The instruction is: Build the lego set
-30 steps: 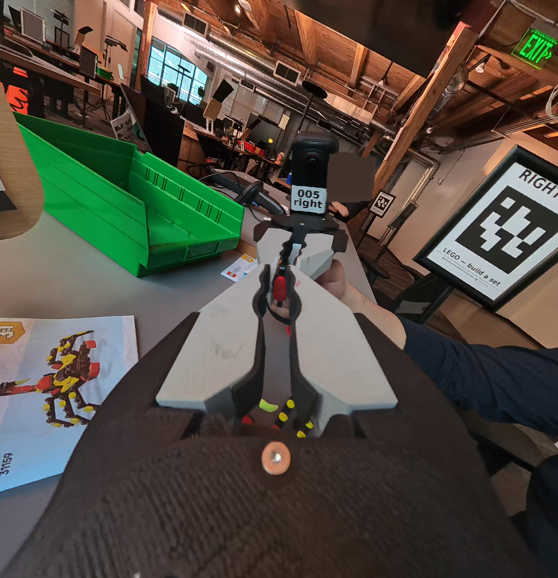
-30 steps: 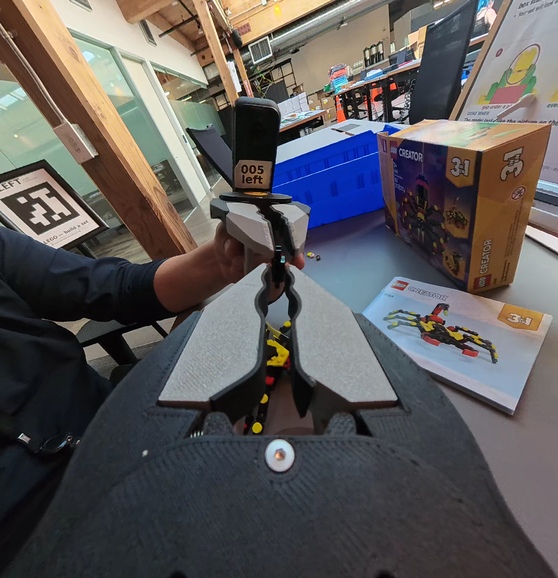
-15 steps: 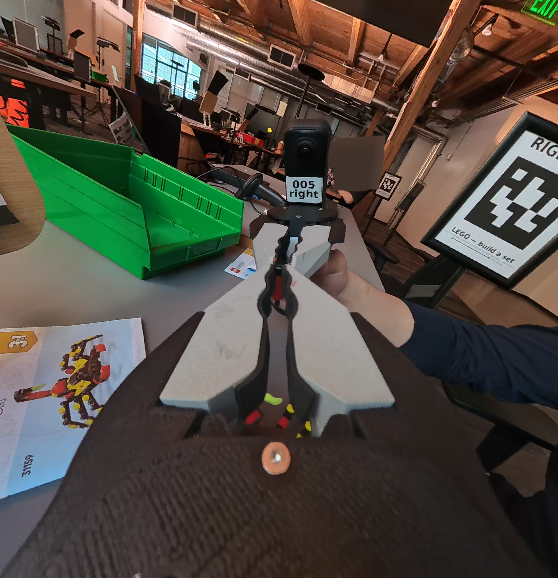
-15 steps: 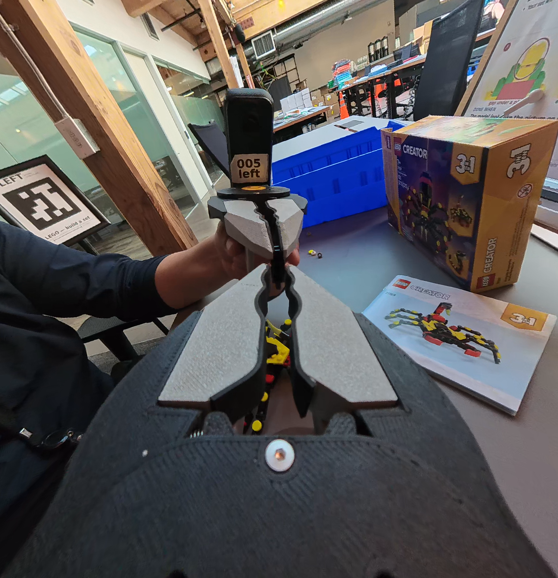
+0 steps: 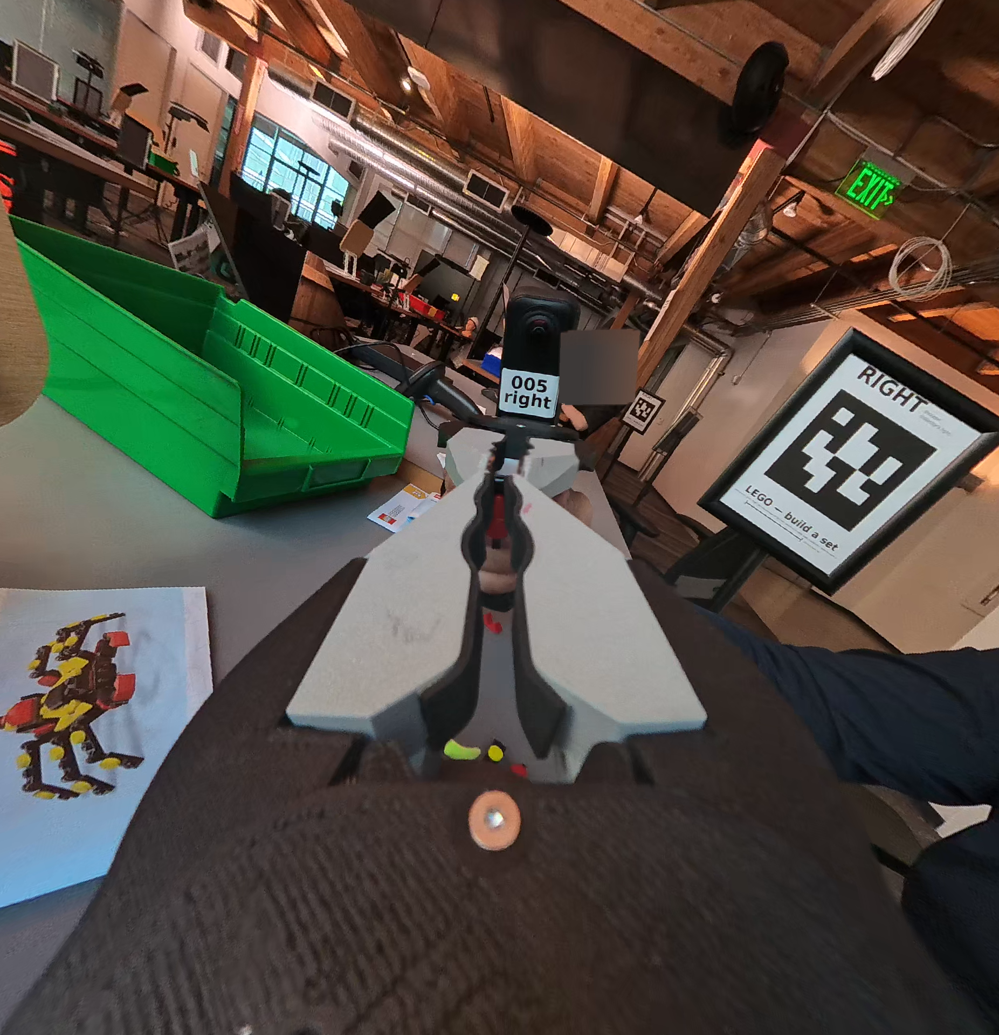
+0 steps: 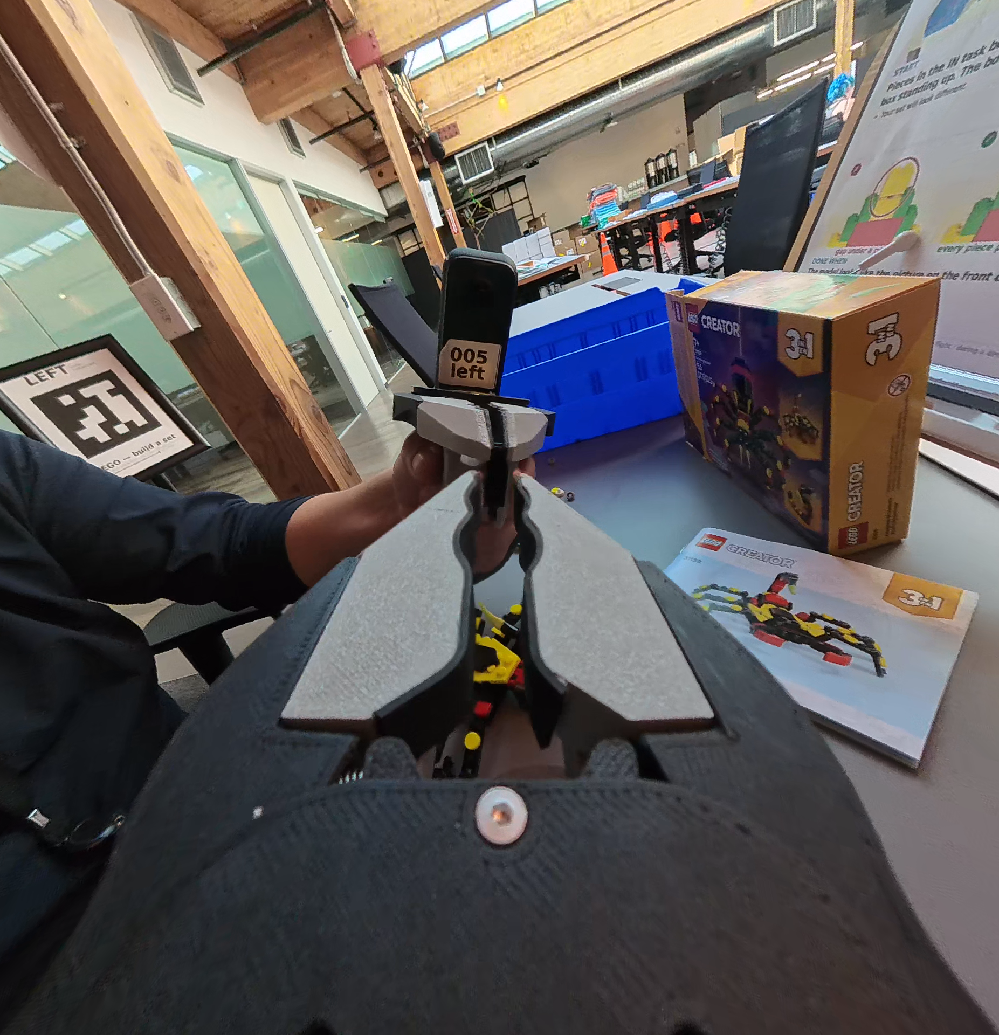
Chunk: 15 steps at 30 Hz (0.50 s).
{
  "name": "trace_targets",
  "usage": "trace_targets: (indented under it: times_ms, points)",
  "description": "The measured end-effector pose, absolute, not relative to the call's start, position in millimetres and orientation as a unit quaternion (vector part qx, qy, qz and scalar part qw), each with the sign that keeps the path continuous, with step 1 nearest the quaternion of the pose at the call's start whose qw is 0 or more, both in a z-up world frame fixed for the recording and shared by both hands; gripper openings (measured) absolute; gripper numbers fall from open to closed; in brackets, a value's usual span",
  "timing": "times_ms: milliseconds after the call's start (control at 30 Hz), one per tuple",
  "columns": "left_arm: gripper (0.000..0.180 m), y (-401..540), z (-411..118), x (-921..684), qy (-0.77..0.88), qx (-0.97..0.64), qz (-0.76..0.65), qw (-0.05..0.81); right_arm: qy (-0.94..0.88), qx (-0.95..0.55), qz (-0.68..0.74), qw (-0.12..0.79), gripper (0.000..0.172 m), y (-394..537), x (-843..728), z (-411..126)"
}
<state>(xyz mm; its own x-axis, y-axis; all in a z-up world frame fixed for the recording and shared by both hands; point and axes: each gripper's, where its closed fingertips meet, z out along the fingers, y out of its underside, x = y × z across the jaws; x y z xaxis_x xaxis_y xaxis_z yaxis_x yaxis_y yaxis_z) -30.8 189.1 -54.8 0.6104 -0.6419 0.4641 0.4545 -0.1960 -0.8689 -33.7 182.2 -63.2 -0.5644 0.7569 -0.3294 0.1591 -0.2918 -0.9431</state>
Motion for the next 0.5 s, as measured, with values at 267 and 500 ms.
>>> trace_targets:
  times_ms: [267, 500]
  points:
    - [0.000, 188.6, -57.1, -25.9, 0.084, -0.642, -0.435, 0.625, -0.564, -0.410, 0.686, 0.209, 0.005, 175.1, -35.9, -66.2]
    - [0.000, 187.4, -53.5, -29.3, 0.081, -0.633, -0.441, 0.631, -0.549, -0.408, 0.701, 0.202, 0.005, 177.6, -34.6, -61.9]
